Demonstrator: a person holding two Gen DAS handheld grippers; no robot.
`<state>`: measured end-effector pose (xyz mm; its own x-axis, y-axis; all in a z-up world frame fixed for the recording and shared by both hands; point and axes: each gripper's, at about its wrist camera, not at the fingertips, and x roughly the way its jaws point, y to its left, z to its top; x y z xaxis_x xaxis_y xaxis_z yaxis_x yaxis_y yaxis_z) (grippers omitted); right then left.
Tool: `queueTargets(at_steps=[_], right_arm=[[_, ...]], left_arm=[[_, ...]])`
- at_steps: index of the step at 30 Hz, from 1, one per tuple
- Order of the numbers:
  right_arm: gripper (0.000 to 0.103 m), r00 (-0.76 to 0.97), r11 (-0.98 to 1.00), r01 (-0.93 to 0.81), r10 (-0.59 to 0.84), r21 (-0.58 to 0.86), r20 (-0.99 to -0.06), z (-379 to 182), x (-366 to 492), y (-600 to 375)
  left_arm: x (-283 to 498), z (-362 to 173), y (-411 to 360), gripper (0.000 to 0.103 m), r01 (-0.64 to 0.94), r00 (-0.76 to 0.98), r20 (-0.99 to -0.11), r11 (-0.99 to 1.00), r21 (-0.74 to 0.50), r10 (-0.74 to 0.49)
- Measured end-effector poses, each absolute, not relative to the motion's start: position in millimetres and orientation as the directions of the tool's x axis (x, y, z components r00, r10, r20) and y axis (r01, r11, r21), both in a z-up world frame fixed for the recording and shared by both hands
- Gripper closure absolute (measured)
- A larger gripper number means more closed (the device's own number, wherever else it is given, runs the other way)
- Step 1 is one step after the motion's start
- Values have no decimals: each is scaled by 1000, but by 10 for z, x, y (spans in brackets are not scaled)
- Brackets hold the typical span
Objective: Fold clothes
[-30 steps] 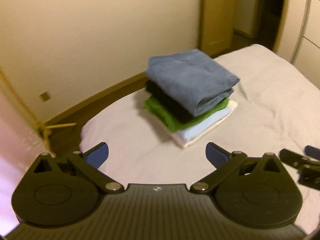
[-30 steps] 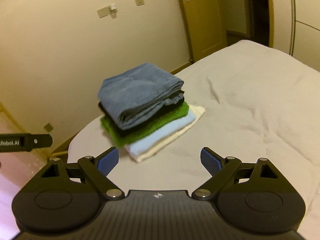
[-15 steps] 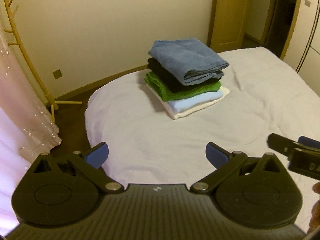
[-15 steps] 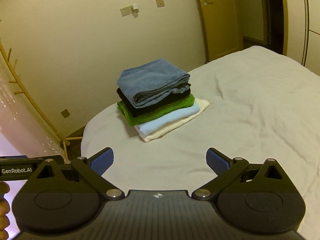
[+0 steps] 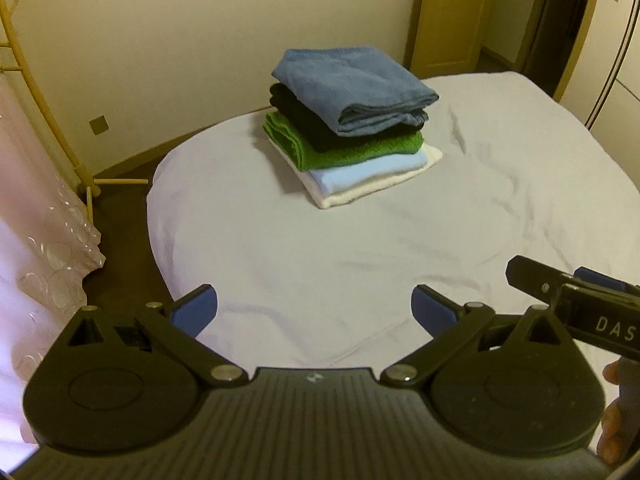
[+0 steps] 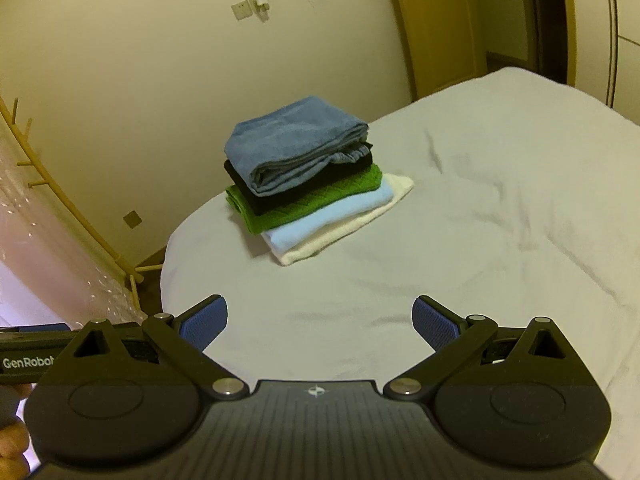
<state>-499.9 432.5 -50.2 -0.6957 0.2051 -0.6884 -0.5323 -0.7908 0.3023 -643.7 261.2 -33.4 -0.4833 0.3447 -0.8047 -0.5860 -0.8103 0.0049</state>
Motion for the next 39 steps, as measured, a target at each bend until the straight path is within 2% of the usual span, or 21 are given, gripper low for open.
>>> queueTargets(at_steps=[18, 39], right_arm=[[1, -641, -784, -554, 185, 282, -745, -777, -5430, 4759], [1, -620, -796, -544, 168, 266, -767, -937, -6163, 4979]], left_arm=[[-6947, -759, 3066, 1, -570, -419, -862, -822, 5, 285], [-7614, -930, 3295, 1, -563, -408, -875, -826, 18, 259]])
